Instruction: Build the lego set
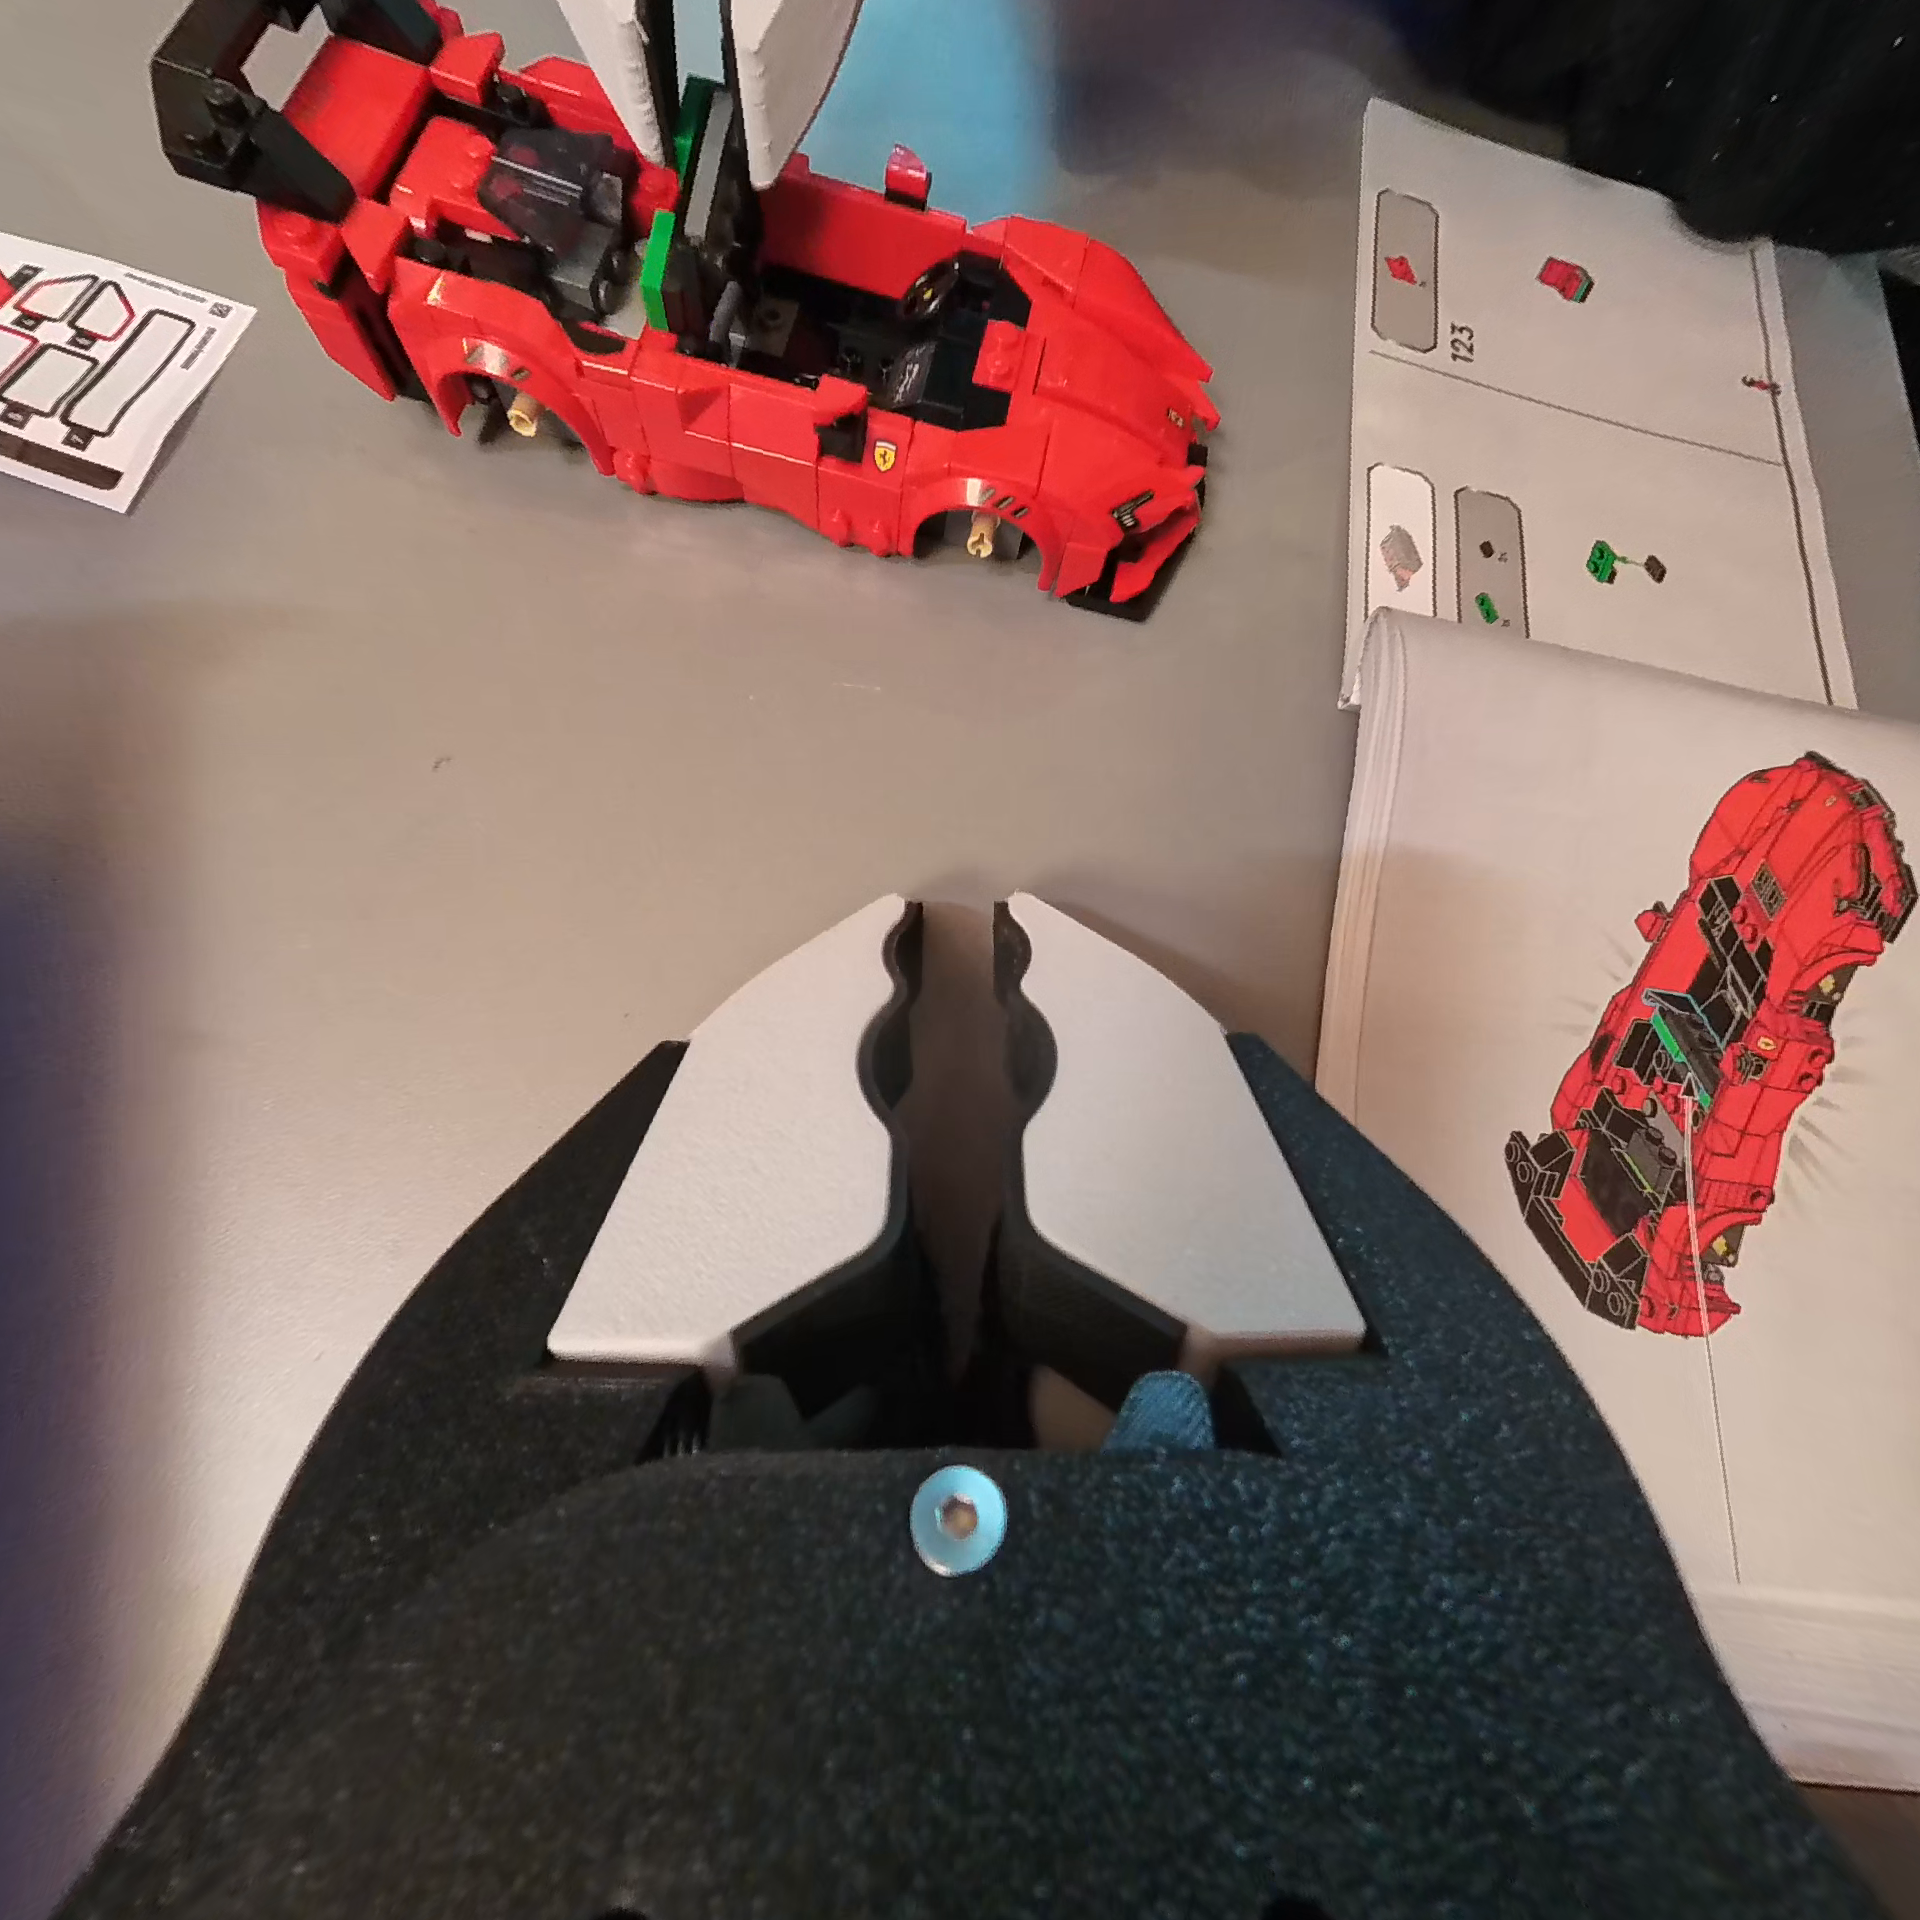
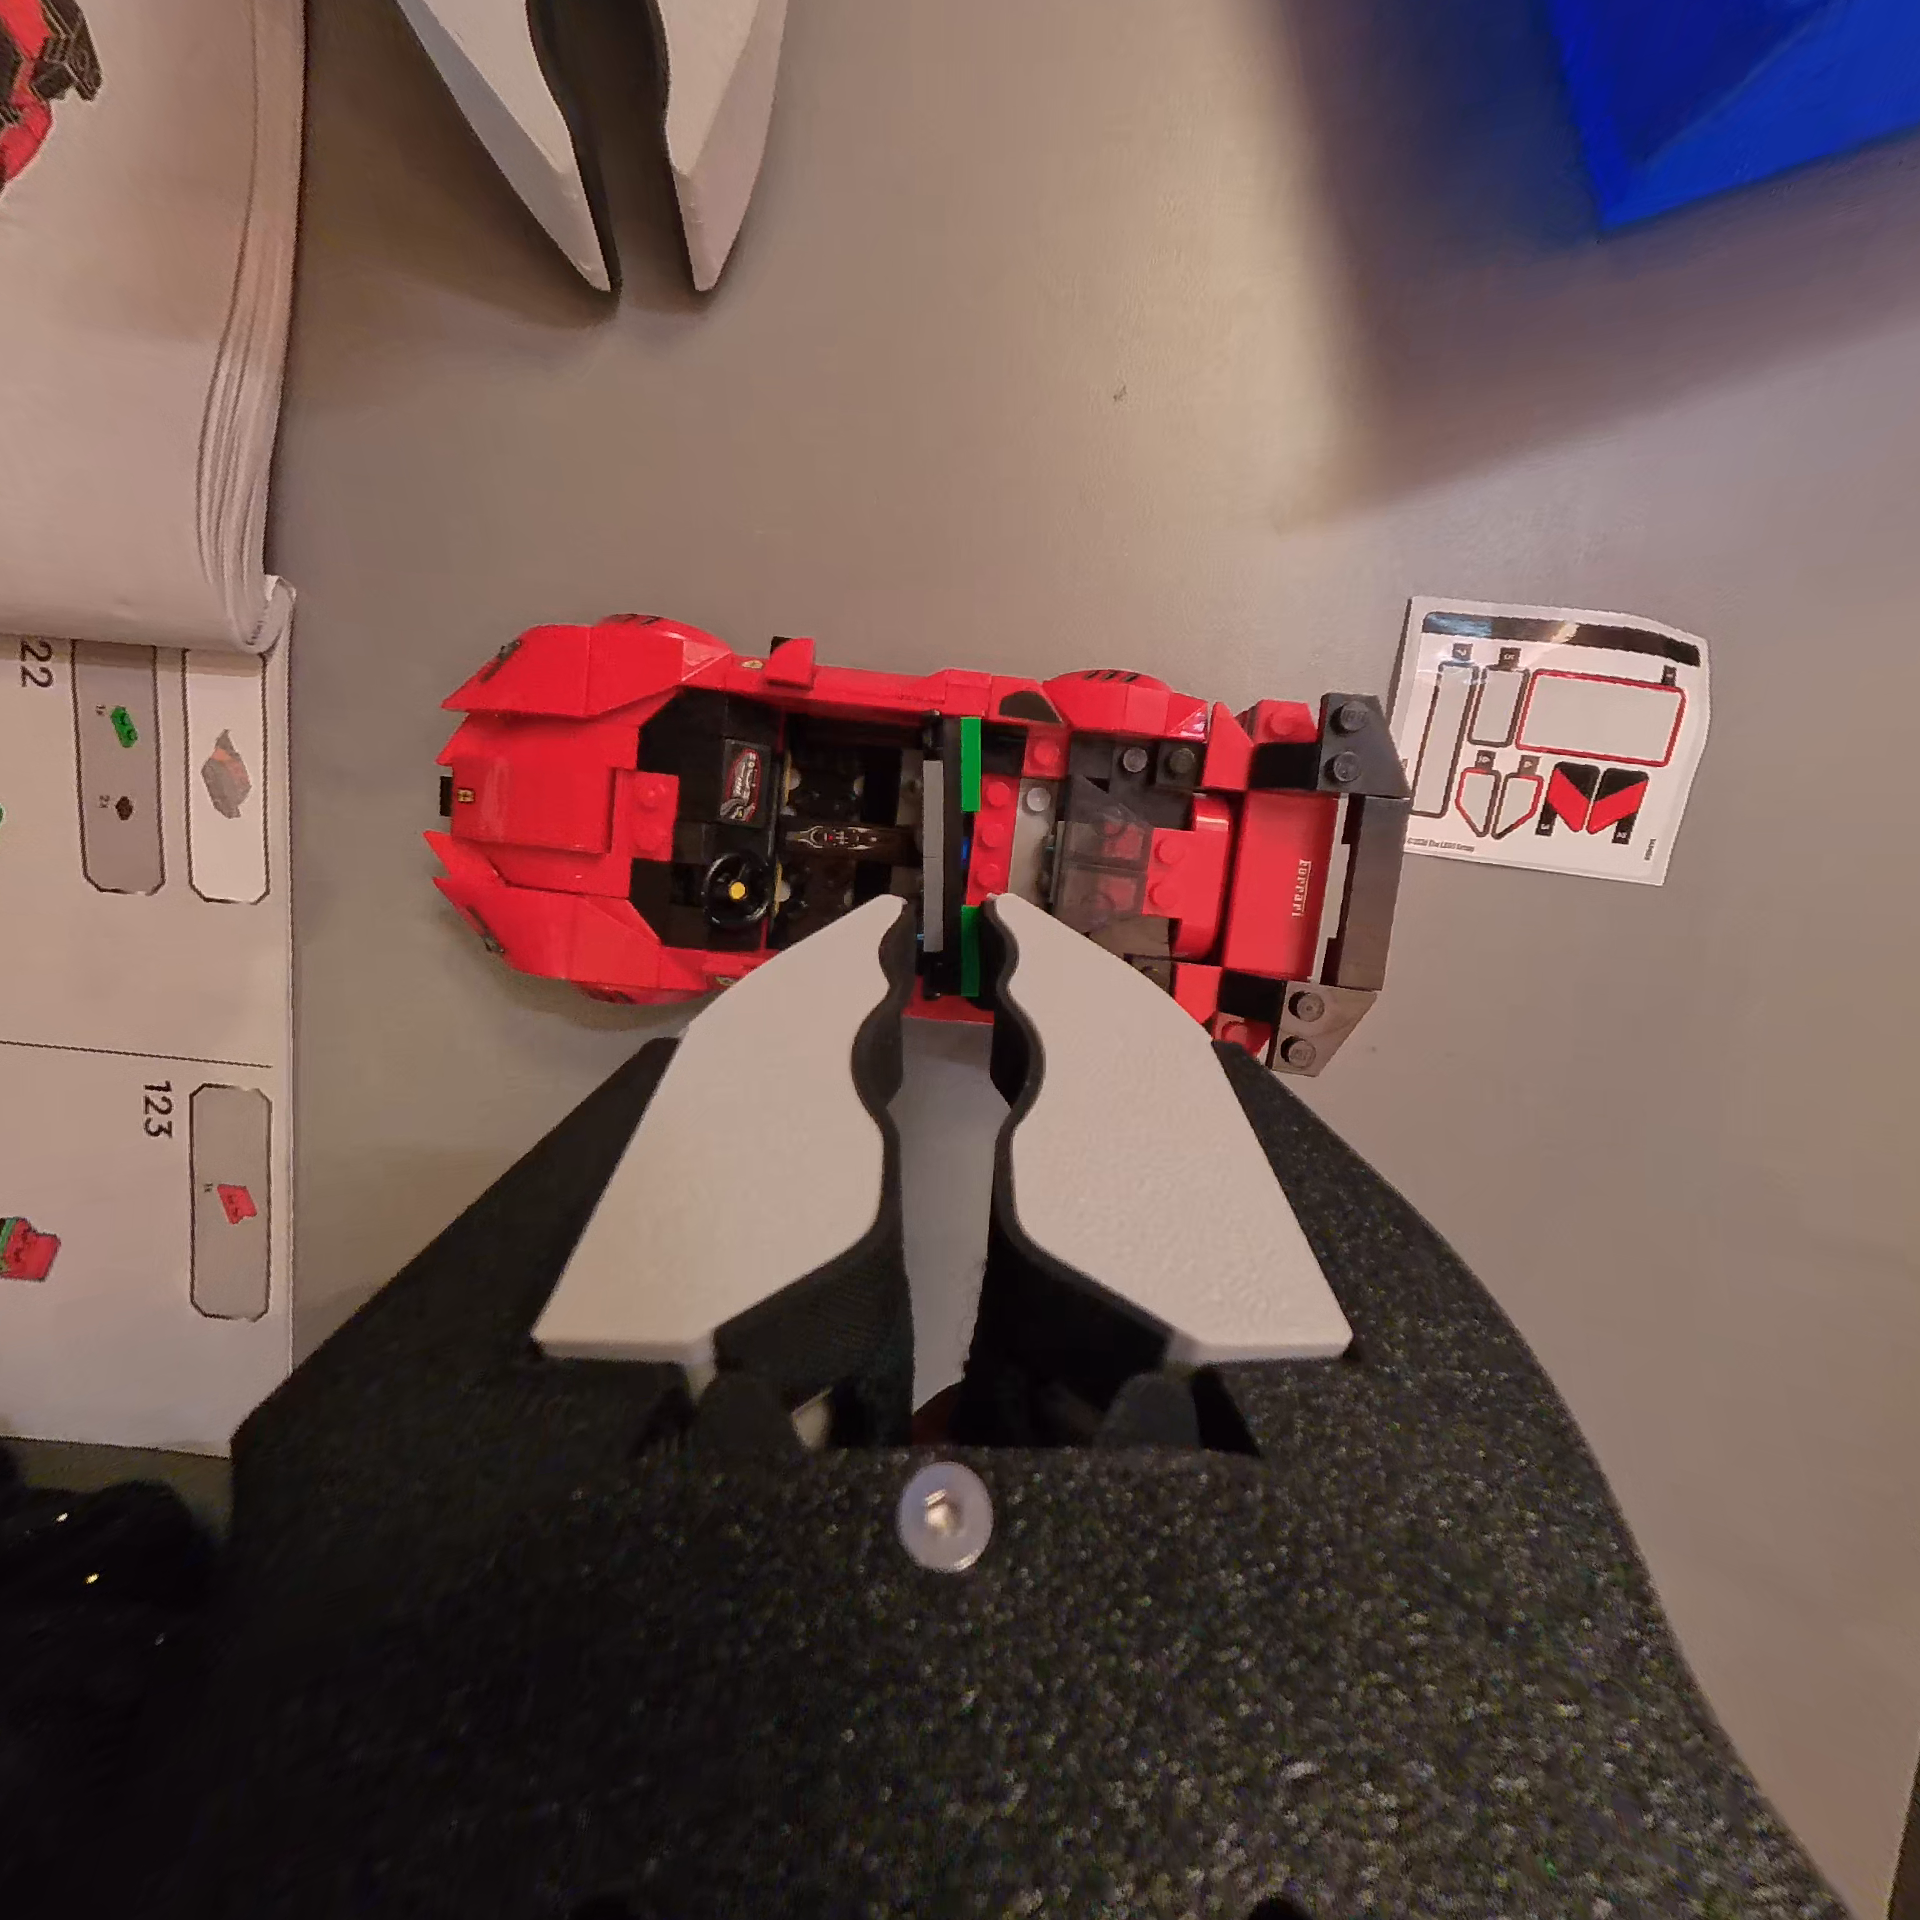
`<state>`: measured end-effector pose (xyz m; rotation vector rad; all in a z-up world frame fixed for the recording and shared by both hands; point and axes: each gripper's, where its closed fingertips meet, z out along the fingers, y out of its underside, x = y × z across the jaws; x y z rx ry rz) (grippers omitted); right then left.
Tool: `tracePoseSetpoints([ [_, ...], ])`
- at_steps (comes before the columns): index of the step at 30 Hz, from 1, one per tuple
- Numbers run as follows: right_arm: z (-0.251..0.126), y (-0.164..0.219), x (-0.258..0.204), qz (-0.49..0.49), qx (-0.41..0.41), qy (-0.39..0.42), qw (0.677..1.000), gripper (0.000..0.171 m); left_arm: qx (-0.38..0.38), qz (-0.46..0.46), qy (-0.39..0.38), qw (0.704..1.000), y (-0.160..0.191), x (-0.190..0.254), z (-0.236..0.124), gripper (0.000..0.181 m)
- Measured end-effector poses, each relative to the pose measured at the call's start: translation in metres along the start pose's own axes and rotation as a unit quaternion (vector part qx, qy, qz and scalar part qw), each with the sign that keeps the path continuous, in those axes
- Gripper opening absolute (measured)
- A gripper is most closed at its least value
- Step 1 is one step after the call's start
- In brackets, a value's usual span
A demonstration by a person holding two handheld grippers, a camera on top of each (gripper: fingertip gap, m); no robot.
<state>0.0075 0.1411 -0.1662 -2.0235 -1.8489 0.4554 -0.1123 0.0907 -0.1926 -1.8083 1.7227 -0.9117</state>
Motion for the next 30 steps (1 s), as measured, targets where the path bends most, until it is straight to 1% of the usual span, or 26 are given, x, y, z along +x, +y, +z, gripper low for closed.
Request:
tracePoseSetpoints([
  [17, 0.0, 0.0, -0.007, 0.013, 0.004, -0.024, 1.0, 0.012, 0.001, -0.003, 0.002, 1.0, 0.0, 0.0, 0.0, 0.012],
  [24, 0.0, -0.001, -0.008, 0.055, -0.007, -0.027, 0.998, 0.012, 0.001, -0.004, 0.003, 1.0, 0.0, -0.001, 0.0, 0.012],
  [30, -0.002, 0.004, -0.012, 0.098, -0.029, -0.002, 0.995, 0.012, 0.001, -0.007, 0.004, 1.0, 0.0, -0.001, 0.0, 0.012],
])
